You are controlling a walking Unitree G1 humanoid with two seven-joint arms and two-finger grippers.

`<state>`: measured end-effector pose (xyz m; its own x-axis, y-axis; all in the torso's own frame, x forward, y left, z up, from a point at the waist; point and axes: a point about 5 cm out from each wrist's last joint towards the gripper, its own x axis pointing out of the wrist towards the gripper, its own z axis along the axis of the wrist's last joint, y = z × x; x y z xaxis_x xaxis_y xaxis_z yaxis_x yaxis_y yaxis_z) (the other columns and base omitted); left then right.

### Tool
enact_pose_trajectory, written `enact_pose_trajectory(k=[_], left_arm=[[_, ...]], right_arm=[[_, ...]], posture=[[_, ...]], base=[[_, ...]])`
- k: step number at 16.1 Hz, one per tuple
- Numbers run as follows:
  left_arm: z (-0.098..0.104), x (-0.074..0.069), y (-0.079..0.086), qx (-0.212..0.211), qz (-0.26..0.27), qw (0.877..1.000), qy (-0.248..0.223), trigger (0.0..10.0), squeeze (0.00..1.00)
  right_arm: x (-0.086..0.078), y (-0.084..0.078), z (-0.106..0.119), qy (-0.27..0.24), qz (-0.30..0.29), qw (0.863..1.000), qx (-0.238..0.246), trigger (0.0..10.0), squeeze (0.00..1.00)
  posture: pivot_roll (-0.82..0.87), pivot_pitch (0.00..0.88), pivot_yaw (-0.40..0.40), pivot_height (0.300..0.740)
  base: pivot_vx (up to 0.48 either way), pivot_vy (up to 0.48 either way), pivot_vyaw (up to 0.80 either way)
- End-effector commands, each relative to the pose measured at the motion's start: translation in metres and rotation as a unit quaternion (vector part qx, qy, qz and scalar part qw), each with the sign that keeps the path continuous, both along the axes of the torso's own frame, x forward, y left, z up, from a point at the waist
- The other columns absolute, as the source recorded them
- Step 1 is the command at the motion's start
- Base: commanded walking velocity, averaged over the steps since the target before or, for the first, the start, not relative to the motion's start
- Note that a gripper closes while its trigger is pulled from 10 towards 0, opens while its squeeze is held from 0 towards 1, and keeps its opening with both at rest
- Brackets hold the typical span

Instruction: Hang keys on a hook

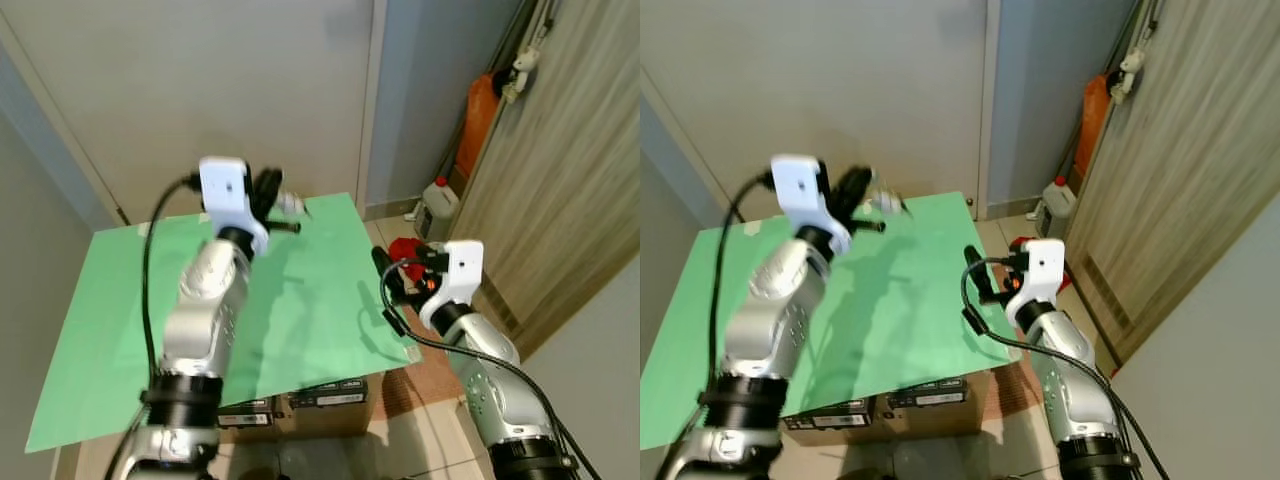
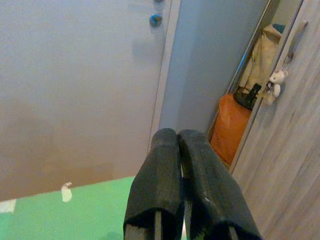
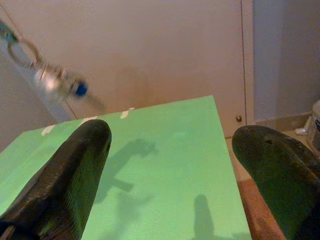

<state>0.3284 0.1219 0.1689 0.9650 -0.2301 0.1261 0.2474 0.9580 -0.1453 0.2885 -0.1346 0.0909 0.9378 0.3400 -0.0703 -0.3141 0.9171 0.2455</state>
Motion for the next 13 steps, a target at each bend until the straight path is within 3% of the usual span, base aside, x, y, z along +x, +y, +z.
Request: enact_pose_trajectory(k=[1,6,13], left_arm=[[0.003,-0.002,0.003,-0.014,0.02,1.0,-0.011,0.0,0.0],[-0.007,-0.004,0.0,-0.01,0.029,1.0,0.002,0.0,0.0],[-0.01,-0.001,-0.001,-0.013,0.033,0.999,0.005,0.0,0.0]], right_arm=[[-0.002,-0.001,0.005,-0.004,0.001,1.0,0.009,10.0,0.0],[-0.005,-0.005,0.005,0.002,-0.006,1.0,0.013,10.0,0.0],[-0.008,-0.006,0.003,0.008,-0.007,1.0,0.012,10.0,0.0]], posture=[[-0.02,0.0,0.052,0.74],[-0.04,0.0,0.057,0.74],[-0.06,0.0,0.07,0.74]], base=[[0.0,0.0,0.0],[0.0,-0.228,0.0],[0.0,-0.417,0.0]])
